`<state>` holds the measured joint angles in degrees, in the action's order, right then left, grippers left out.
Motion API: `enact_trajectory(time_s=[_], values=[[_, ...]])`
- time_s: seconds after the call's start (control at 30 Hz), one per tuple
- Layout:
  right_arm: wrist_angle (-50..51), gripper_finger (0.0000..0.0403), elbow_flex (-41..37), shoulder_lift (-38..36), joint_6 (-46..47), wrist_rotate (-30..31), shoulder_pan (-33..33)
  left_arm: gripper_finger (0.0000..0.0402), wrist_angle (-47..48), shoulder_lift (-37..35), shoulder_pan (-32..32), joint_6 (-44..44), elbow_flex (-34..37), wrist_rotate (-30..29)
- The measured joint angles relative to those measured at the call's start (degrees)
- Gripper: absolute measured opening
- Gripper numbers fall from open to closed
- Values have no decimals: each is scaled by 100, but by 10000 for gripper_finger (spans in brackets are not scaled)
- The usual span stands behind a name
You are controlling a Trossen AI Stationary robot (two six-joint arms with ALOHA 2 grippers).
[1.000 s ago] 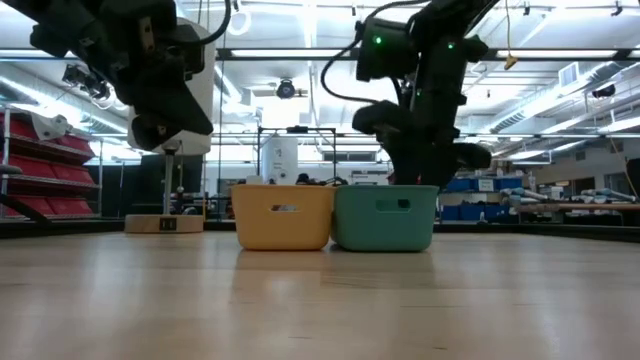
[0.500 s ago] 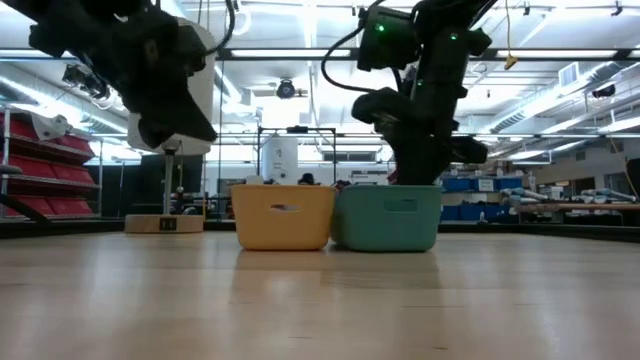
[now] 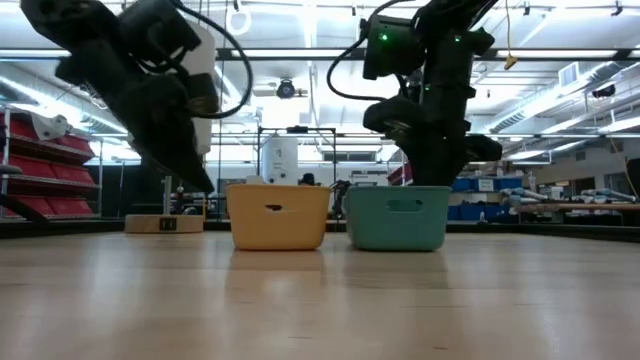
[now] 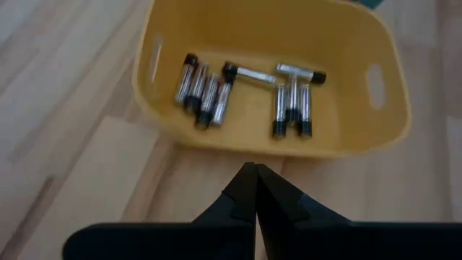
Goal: Sort batteries
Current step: Adjust the bins
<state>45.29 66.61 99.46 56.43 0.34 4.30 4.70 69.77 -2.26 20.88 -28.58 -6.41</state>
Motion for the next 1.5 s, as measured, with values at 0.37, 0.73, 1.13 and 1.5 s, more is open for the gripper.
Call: enact_trajectory(time_s=[0.37, 0.73, 1.13, 1.5], values=[[-329, 72, -4, -45, -130, 2, -83, 15, -1466, 1059, 227, -112, -2, 509], [-143, 80, -4, -364, -243, 188, -85, 15, -1791, 1198, 227, 61, -11, 445], [427, 83, -4, -1404, -56, 894, -118, 15, -1392, 644, 331, 809, -17, 444], [1560, 82, -4, -2007, 87, 1312, -34, 15, 241, 119, 416, 903, 152, -445]])
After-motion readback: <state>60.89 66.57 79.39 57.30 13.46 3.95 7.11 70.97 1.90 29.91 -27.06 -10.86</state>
